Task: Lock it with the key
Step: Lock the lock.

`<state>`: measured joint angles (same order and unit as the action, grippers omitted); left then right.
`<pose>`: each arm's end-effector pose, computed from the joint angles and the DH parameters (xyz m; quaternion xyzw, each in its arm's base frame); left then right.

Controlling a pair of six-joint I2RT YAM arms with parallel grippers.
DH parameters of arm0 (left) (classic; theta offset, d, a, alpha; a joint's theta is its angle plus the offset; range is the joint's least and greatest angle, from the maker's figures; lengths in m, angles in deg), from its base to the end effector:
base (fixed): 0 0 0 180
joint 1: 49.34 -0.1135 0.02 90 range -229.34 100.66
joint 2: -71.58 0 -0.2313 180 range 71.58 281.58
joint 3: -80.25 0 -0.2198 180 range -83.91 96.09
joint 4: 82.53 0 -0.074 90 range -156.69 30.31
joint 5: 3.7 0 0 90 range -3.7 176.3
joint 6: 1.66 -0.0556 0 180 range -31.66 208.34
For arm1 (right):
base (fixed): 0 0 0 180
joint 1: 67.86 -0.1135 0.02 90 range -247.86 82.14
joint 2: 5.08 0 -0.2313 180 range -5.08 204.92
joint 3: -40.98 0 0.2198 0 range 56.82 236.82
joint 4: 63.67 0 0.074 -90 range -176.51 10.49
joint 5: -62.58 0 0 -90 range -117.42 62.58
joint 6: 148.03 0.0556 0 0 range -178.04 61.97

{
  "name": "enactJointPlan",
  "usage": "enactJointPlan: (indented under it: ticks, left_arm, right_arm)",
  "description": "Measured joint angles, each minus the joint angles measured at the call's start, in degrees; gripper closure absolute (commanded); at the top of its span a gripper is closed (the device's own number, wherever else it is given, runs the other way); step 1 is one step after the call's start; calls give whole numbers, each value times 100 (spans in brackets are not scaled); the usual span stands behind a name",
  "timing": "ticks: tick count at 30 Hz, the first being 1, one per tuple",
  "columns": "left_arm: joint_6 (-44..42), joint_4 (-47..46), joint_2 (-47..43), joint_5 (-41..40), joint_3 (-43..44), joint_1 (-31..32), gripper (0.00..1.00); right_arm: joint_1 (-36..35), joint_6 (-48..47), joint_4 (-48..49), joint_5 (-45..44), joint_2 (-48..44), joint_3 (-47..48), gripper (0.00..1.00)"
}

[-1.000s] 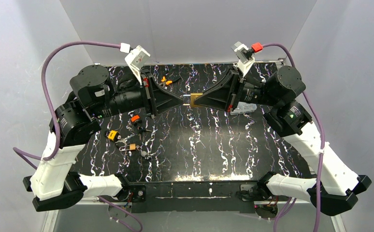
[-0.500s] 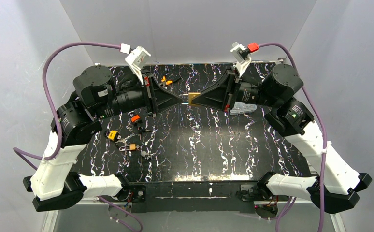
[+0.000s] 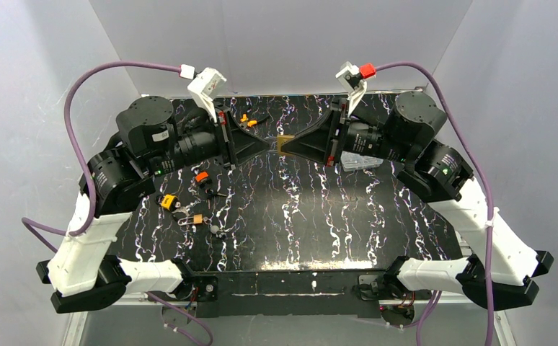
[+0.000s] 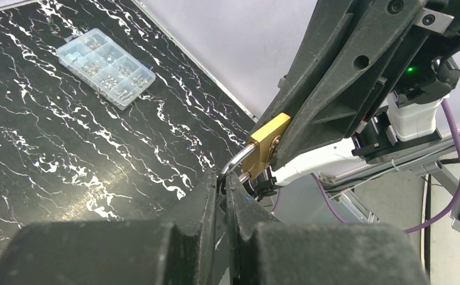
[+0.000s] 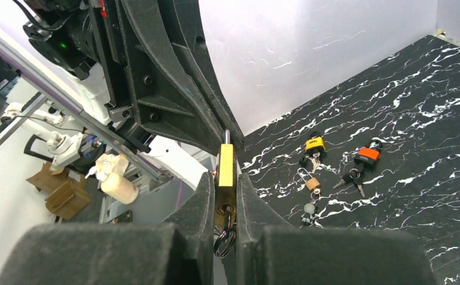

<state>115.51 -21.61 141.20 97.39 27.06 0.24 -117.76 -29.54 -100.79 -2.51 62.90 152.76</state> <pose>0.1130 -0.1492 0.5067 0.2059 0.6996 -0.4778 0.4897 0.1209 0.1799 0.4945 -0.2789 0.6078 0.5721 0.4748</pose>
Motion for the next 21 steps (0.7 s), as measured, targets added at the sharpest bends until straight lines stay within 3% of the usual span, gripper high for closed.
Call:
enactJointPlan:
  ticks: [21]
  left_arm:
    - [113,102,195,-733,130,159,100]
  right_arm:
    - [-345,-447,-985,-993,393,787,99]
